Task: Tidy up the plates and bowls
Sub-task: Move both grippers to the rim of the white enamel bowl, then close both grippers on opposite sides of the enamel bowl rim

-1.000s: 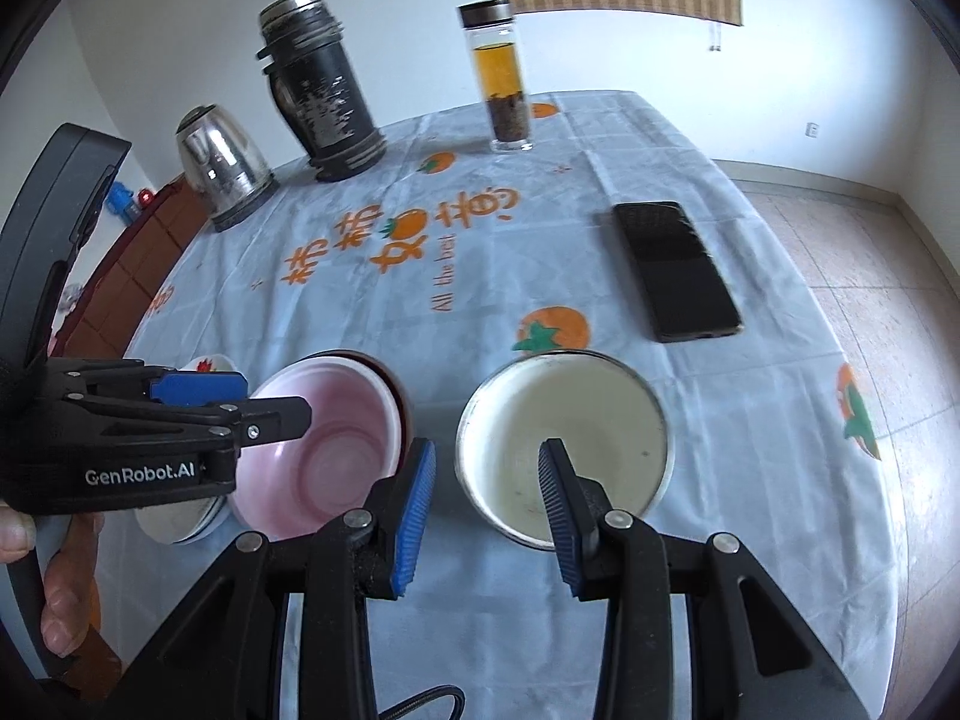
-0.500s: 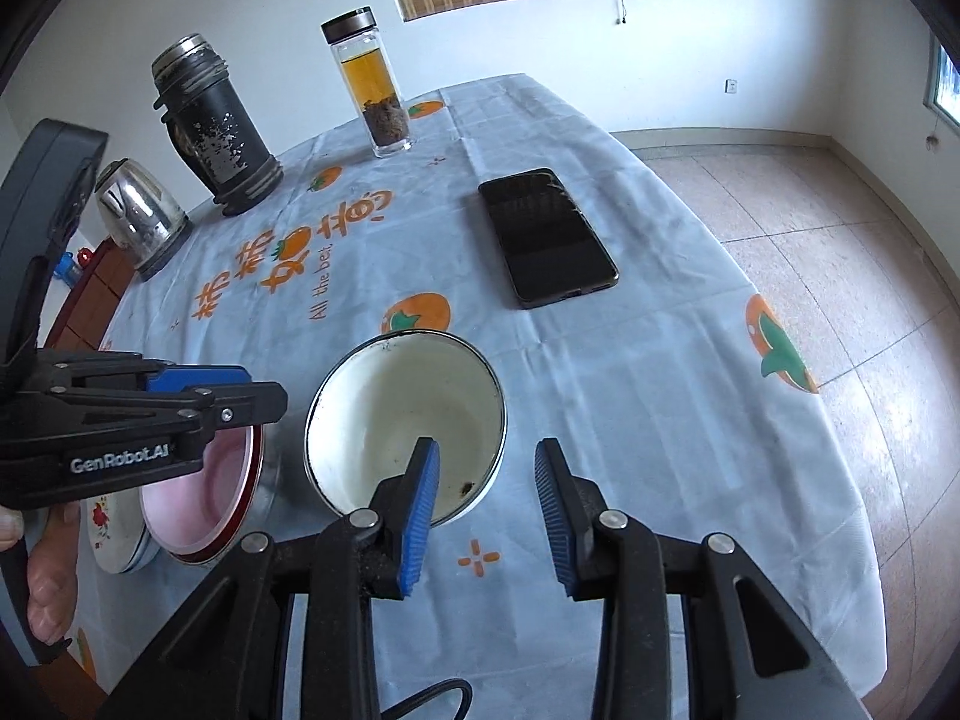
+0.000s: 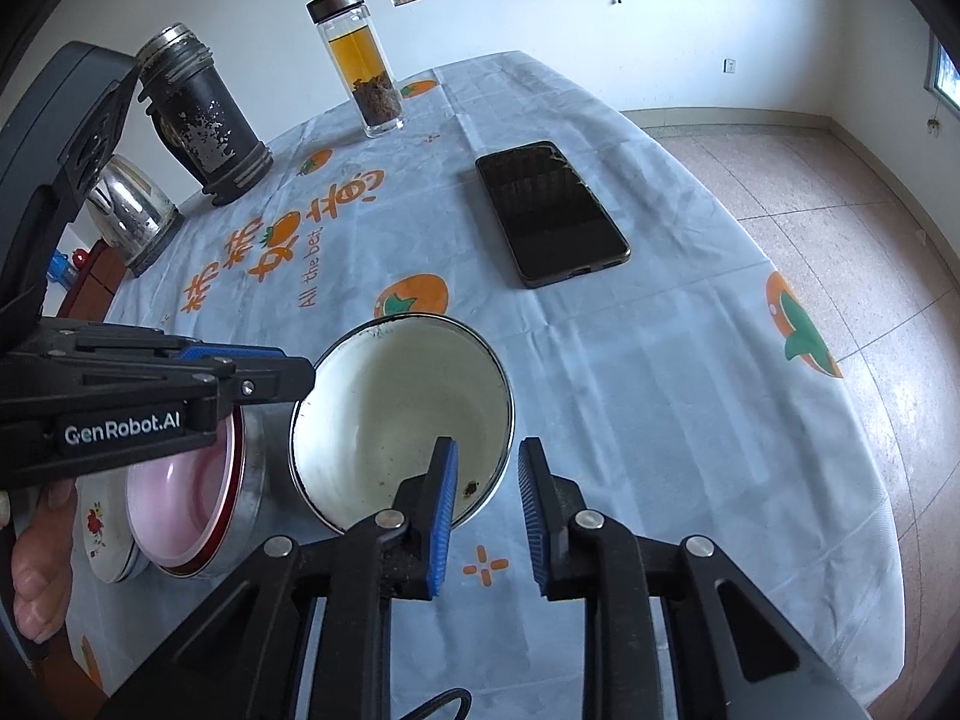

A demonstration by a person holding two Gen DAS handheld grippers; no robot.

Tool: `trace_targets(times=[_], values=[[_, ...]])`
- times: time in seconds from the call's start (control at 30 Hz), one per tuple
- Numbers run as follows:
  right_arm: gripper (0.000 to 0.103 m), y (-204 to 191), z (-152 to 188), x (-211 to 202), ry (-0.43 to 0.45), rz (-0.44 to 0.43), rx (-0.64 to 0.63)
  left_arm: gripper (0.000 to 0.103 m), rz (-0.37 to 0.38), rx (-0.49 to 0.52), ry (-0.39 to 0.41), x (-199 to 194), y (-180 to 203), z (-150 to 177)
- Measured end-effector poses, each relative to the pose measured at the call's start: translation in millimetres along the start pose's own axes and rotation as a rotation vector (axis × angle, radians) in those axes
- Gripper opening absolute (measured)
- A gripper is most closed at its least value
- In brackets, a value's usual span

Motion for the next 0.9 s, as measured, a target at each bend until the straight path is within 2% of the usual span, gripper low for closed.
trace_targets(times=[0.07, 0.1, 0.13, 0.33, 0.4, 0.43, 0.47, 0.57, 0.7, 0.83, 0.9], values=[[0.02, -1.0, 0.8, 2.8, -0.008, -0.003, 0.001, 0.011, -0.01, 0.003, -0.01, 4.9, 0.2, -0.2], [0.016, -1.1, 1.4, 3.9, -0.011, -0.001, 0.002, 0.01, -0.021, 0.004, -0.005, 5.8, -0.3, -1.1], [0.014, -1.0, 1.9, 5.3, -0.013, -0.005, 0.003, 0.006, -0.028, 0.01, -0.004, 5.9, -0.1, -1.9], [0.012, 4.6, 2.3, 8.4, -0.016, -0.008, 0.023, 0.002, -0.062, 0.042, -0.002, 7.4, 3.7, -4.9], [0.011, 5.3, 1.3, 7.1, -0.012, -0.013, 0.031, 0.001, -0.051, 0.032, 0.001, 6.3, 2.5, -3.7], [0.011, 5.6, 0.8, 6.0, -0.008, -0.015, 0.033, 0.0, -0.019, 0.025, -0.006, 5.6, 2.7, -2.8], [0.009, 5.5, 0.0, 4.3, -0.002, -0.024, 0.035, 0.0, 0.005, 0.018, -0.012, 5.0, 3.8, -1.4], [0.007, -1.1, -3.2, -0.6, 0.01, -0.04, 0.017, 0.0, 0.006, 0.027, -0.007, 3.8, 10.4, 2.9], [0.007, -0.8, -2.7, 3.6, -0.003, -0.008, -0.003, 0.001, -0.058, 0.051, 0.043, -1.5, 11.8, 5.3], [0.007, 8.9, -0.3, 7.9, -0.014, -0.02, 0.023, 0.005, -0.085, 0.038, 0.072, -8.2, 3.2, -1.0], [0.007, 9.2, -0.6, 8.6, -0.013, -0.021, 0.023, 0.006, -0.07, 0.027, 0.071, -9.5, -0.2, -4.1]])
Point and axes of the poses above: each gripper's, at about its wrist camera, not at the fingertips, and x roughly the way its jaws point, y to its right, z to its underside, the point moved 3 cm from there along x, roughly the way its jaws point, and after that the axes turned 5 degrees about -x, right-handed, at the moved point
